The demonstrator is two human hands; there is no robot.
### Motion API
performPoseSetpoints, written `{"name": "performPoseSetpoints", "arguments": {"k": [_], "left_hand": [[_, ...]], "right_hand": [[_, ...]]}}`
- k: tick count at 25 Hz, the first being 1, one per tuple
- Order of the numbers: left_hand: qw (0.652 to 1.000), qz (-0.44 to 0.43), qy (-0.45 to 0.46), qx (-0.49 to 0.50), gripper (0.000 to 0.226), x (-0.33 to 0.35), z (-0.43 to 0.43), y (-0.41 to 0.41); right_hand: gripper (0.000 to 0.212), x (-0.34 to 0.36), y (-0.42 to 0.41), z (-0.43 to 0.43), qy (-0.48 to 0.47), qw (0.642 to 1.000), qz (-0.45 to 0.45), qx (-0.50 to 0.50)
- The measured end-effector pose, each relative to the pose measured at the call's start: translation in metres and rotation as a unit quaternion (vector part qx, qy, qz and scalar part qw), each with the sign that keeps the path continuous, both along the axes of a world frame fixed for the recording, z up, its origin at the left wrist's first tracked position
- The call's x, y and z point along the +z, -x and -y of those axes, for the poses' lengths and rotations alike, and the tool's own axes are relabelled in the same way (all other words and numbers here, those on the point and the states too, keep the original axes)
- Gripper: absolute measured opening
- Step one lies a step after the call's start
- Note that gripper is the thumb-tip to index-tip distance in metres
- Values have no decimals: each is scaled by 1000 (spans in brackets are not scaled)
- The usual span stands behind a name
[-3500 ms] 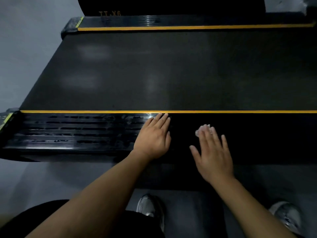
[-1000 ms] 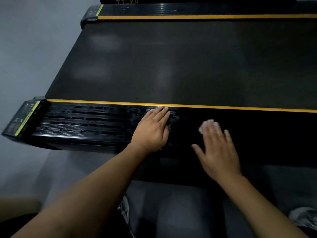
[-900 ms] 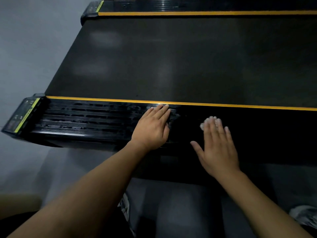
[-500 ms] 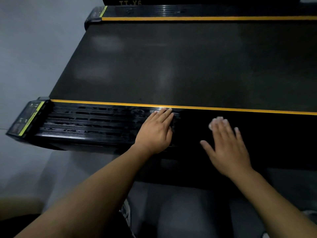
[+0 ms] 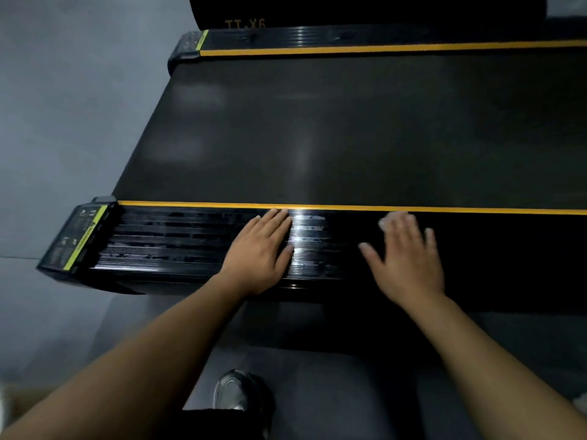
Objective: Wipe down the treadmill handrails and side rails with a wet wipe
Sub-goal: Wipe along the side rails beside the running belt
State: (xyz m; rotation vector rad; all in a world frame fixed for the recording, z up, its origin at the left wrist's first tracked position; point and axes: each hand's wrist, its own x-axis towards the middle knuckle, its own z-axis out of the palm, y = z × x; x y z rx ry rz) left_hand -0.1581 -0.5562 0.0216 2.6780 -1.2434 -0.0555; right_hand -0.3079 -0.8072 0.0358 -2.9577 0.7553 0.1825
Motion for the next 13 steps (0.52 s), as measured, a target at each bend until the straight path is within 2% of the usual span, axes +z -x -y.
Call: {"name": "performPoseSetpoints", "arguments": {"k": [2, 3, 7, 8, 10, 13], "left_hand": [[1000, 4, 11, 4, 67, -1, 2, 1], [1000, 3, 18, 5, 66, -2, 4, 1], [999, -12, 31, 2, 66, -4, -1, -1], [999, -16, 33, -1, 66, -3, -1, -2], [999, -16, 43, -3, 65, -3, 0, -1], [999, -11, 44, 1, 64, -2, 0, -1]], "right_hand": [[103, 5, 0, 6, -7, 996, -28, -81], [105, 7, -10, -2, -14, 997, -21, -78], [102, -5, -61, -82, -43, 991, -14, 124], [99, -5, -65, -90, -39, 988, -21, 147], [98, 0, -56, -76, -22, 992, -21, 123], [95, 4, -15, -39, -9, 1000, -11, -5]]}}
